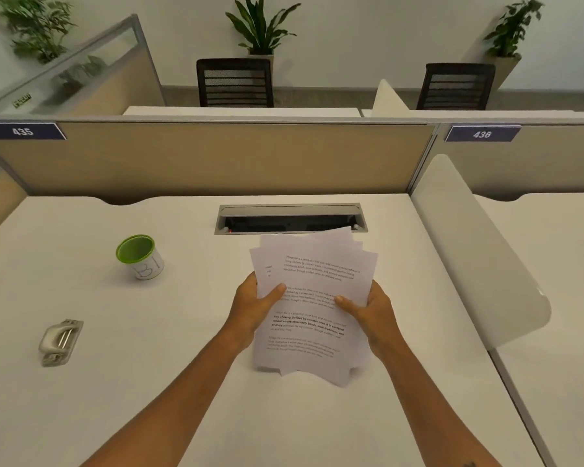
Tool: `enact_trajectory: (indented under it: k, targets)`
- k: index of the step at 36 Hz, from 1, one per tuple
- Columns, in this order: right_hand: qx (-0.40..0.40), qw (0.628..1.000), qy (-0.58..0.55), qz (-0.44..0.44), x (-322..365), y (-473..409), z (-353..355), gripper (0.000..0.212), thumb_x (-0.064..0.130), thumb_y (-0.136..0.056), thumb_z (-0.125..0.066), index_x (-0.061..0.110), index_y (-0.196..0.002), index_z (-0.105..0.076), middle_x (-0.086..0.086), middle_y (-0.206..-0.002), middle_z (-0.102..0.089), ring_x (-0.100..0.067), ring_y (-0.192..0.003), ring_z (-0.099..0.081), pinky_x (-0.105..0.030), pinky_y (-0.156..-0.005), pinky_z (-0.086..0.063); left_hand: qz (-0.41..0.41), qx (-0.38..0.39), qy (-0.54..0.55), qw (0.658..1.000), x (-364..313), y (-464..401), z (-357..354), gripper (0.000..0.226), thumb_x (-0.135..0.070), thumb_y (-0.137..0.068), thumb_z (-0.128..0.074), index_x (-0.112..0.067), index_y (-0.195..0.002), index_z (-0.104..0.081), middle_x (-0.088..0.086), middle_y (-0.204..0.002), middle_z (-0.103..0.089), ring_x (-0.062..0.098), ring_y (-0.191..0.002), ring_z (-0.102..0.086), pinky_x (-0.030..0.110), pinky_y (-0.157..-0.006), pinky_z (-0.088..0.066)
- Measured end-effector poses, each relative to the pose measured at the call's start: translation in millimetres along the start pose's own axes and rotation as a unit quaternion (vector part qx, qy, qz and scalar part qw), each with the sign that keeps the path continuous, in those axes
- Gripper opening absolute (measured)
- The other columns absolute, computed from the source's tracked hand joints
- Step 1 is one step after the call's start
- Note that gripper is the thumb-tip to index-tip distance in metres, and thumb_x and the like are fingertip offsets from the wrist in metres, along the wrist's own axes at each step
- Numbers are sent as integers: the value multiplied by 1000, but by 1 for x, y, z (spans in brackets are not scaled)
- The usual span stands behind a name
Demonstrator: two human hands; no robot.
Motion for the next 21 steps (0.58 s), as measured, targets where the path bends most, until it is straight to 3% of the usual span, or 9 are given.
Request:
enact_trajectory:
  k: [9,14,19,21]
  targets:
    - [-58,998,-18,18,6,16,-27,48,28,-72,-98,26,-114,-75,7,-107,-83,-18,-90,-81,-31,-68,-67,-20,-51,0,998,-7,10,20,30,-32,-93,-78,-38,-119,-66,-15,-102,-79,18,-90,-80,28,-64,-65]
    - [-55,994,-47,79,24,24,-41,48,24,-81,-93,31,-123,-70,7,-117,-80,-16,-100,-79,-33,-76,-67,-87,-69,12,994,-26,16,34,28,-38,-93,-76,-42,-119,-66,-15,-106,-78,14,-96,-78,26,-67,-64]
    - [-60,987,-58,136,33,35,-55,52,19,-90,-85,34,-133,-61,8,-122,-76,-16,-110,-75,-29,-80,-66,-153,-86,19,984,-43,25,46,34,-37,-93,-72,-64,-112,-62,-24,-107,-74,2,-105,-72,17,-66,-61]
    - [-65,987,-57,134,25,38,-60,54,18,-89,-85,36,-134,-60,10,-121,-76,-13,-112,-73,-27,-80,-66,-168,-81,11,982,-40,28,51,38,-34,-93,-72,-60,-119,-61,-20,-109,-74,5,-109,-71,18,-70,-62]
Point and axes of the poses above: each hand's wrist, its own y-axis away from the middle knuckle, its own z-axis out of the back of the hand, x = y × z, the point moved 5 cm from there along -y, towards the middle knuckle
